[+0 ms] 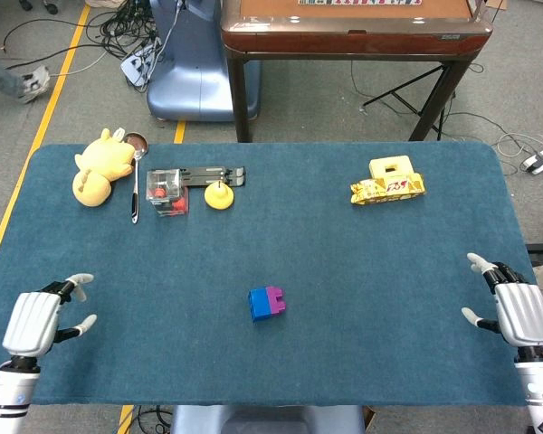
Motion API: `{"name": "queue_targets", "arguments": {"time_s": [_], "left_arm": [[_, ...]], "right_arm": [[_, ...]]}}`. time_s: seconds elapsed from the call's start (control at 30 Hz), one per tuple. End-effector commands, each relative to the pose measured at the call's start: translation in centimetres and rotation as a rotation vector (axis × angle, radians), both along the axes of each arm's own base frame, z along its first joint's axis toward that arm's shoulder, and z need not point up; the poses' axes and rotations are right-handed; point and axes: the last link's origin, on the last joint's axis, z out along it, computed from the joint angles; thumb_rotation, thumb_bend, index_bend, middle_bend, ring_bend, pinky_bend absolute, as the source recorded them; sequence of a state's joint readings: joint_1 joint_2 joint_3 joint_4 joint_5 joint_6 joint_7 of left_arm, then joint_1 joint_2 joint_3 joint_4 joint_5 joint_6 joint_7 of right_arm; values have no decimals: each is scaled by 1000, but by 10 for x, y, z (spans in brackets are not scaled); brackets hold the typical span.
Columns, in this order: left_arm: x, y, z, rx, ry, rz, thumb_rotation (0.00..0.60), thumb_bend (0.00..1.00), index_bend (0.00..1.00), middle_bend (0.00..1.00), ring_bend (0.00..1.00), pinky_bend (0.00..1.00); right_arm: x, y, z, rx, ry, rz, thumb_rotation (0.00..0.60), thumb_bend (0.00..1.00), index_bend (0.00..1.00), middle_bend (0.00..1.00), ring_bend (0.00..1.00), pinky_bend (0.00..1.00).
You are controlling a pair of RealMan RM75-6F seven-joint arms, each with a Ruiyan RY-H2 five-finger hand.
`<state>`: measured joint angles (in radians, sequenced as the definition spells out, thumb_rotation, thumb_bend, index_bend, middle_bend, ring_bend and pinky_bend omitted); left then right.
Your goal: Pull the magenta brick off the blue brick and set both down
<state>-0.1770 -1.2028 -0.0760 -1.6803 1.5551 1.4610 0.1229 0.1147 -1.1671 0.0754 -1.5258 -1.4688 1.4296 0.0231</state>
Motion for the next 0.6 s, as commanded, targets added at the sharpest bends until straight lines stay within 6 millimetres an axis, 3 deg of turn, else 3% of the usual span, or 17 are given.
{"name": "queue_targets", "arguments": {"time_s": [0.03, 0.3, 0.6], "left_arm": [[21, 11, -7, -25, -6, -67, 600, 92, 342, 559, 575, 813], [72, 35, -35, -119, -38, -199, 600, 21, 327, 697, 661, 880], [115, 52, -59, -225, -77, -275, 600, 0, 300, 808, 743, 930]], "right_arm": [[2, 0, 2, -8, 0, 5, 600, 0, 194, 326, 241, 423], [3, 0, 8, -21, 5, 9, 600, 0, 194, 337, 252, 437], [3, 0, 14, -29, 6, 12, 600, 0, 194, 344, 257, 438]]}}
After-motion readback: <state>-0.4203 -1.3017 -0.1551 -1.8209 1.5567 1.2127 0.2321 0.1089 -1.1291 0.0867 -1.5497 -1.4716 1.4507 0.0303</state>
